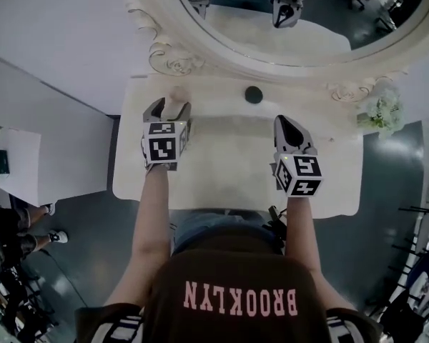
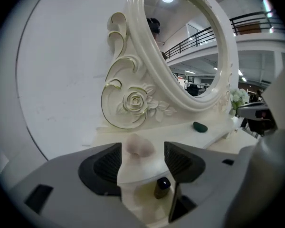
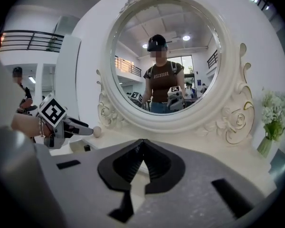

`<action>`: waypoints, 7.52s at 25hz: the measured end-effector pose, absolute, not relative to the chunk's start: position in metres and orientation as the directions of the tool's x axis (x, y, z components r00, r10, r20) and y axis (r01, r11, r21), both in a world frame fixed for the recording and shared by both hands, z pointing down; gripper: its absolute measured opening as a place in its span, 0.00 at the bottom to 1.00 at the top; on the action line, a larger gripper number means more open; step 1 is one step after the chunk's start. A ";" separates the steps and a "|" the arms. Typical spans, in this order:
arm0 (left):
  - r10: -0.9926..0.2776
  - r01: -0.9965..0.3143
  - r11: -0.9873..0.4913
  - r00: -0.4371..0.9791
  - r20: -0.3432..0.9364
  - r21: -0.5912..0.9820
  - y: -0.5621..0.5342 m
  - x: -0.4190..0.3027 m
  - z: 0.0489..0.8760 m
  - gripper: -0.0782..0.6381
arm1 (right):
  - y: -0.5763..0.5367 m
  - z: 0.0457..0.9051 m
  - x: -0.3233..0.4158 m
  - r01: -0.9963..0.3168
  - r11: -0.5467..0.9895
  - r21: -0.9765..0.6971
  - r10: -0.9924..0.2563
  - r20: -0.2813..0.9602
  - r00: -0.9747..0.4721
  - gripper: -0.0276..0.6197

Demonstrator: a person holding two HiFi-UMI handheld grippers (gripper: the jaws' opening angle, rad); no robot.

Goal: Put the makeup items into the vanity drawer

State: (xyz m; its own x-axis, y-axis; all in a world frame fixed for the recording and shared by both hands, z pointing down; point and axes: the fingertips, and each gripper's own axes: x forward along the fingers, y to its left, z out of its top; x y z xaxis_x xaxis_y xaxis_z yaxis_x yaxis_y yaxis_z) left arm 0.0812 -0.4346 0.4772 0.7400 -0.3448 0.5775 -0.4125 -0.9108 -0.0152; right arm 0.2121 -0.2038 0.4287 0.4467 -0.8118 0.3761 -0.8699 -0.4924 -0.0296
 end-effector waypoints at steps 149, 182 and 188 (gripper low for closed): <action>-0.264 -0.228 -0.965 0.842 0.470 -0.131 -0.320 0.143 0.426 0.17 | -0.082 0.426 0.228 -0.745 -0.657 -0.116 -0.731 0.339 0.592 0.04; -0.348 -0.404 -0.915 0.811 0.471 0.019 -0.446 -0.003 0.450 0.17 | -0.186 0.438 0.132 -0.810 -0.582 -0.078 -0.765 0.392 0.512 0.04; -0.328 -0.411 -0.911 0.777 0.537 0.039 -0.441 -0.012 0.486 0.17 | -0.181 0.463 0.122 -0.809 -0.583 -0.080 -0.743 0.455 0.490 0.04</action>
State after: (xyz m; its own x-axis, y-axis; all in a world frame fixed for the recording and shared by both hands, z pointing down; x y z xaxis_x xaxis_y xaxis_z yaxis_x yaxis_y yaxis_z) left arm -0.0120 -0.4409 0.4863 0.7773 -0.3279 0.5369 -0.4111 -0.9108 0.0390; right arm 0.1222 -0.1806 0.4632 0.4903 -0.7431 0.4554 -0.8086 -0.5828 -0.0804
